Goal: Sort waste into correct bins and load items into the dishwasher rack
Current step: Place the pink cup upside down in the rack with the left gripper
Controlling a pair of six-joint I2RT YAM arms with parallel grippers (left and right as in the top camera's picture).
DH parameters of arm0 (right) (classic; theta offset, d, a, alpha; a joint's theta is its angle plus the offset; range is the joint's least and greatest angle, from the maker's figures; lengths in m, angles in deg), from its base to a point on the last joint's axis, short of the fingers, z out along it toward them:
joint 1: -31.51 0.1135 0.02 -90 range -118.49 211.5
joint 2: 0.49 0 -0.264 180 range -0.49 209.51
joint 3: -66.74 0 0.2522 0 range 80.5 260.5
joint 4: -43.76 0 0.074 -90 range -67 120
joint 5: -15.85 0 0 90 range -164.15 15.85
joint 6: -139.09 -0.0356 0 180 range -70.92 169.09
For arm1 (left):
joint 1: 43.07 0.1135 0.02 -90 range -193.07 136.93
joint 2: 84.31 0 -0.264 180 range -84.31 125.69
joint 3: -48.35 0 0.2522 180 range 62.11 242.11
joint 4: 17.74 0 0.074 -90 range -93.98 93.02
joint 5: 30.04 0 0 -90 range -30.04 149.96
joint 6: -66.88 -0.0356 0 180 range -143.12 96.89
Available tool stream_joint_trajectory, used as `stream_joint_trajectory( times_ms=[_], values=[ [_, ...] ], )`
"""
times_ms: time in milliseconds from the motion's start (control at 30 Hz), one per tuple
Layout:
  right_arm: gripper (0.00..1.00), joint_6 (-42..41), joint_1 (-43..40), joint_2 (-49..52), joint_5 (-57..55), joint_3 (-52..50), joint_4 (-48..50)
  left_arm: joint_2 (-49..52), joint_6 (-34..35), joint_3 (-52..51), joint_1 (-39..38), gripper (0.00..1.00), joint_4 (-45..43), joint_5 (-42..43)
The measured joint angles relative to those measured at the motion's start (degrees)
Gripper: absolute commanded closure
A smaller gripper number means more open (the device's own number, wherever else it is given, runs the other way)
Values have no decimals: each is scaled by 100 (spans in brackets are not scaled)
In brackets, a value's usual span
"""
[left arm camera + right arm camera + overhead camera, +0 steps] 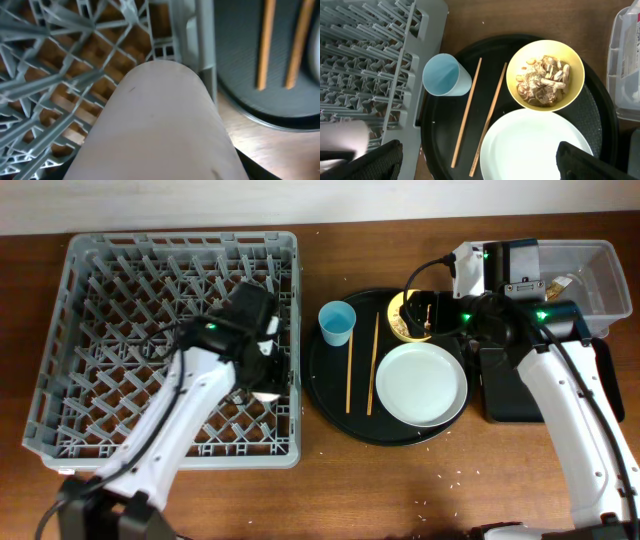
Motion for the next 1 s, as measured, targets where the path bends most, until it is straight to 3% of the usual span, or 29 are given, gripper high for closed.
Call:
stream_joint_trajectory(
  times_ms=[267,400,533,733,900,1000],
  values=[
    [2,17,0,0,-7,0,-37,678,-17,0,-229,62,409,-269],
    [2,15,0,0,-7,0,-42,927,-17,0,-273,45,415,-295],
    [2,13,0,0,-7,0,-50,1080,-13,0,-273,51,496,-356],
    [1,15,0,0,-7,0,-55,1117,-17,160,-273,49,866,-363],
    [2,15,0,11,-9,0,-57,1169,-20,767,-273,28,1626,-354],
    [2,15,0,39,-9,0,-57,1169,-52,905,-273,21,1759,-354]
  ],
)
